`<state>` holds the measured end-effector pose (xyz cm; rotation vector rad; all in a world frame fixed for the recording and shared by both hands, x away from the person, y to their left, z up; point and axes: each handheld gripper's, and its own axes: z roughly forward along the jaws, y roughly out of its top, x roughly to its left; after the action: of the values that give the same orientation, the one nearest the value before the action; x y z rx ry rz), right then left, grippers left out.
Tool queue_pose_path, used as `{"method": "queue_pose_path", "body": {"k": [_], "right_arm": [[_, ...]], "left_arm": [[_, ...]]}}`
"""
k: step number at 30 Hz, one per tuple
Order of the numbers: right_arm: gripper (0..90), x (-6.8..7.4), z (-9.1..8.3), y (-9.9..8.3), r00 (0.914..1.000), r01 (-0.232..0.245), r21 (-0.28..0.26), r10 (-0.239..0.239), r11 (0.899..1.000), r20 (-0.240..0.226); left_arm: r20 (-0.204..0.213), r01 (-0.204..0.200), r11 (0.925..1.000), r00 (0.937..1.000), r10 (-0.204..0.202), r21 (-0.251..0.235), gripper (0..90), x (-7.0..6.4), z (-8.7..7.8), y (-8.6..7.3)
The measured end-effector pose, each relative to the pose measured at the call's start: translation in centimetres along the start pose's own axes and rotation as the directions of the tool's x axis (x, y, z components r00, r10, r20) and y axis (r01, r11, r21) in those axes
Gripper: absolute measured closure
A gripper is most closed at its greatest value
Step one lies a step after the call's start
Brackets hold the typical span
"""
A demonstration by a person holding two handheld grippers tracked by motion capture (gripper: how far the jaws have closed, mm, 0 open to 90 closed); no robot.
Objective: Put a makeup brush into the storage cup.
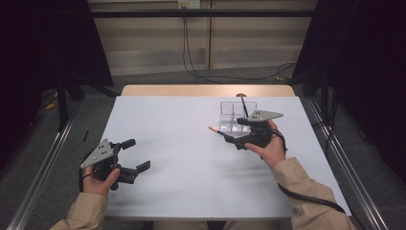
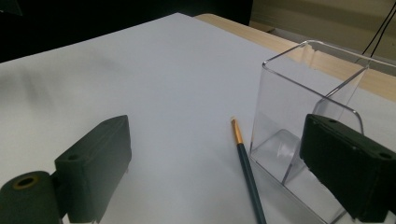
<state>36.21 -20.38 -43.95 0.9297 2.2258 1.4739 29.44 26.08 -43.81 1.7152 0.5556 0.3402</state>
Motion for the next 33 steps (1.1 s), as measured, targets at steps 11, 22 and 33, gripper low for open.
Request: {"method": "queue_pose_path", "body": {"k": [11, 22, 33], "right_arm": [[8.4, -0.1, 1.2, 0.3, 0.9996, 0.004, 0.045, -0.003, 0.999, -0.03], [9.8, -0.3, 2.8, 0.5, 0.9991, 0.001, 0.181, 0.007, 0.984, -0.043], [11.7, -0.6, 3.9, 0.9, 0.9996, 0.008, 0.304, 0.001, 0.953, -0.03]], "left_arm": [[0.0, 0.005, 1.0, 1.0, -0.005, 0.0, 0.0, 0.0, 0.0, 0.0], [0.002, 0.006, 1.0, 1.0, -0.006, 0.002, 0.0, 0.0, 0.0, 0.0], [0.003, 0.008, 1.0, 1.0, -0.008, 0.001, 0.0, 0.0, 0.0, -0.1]]}}
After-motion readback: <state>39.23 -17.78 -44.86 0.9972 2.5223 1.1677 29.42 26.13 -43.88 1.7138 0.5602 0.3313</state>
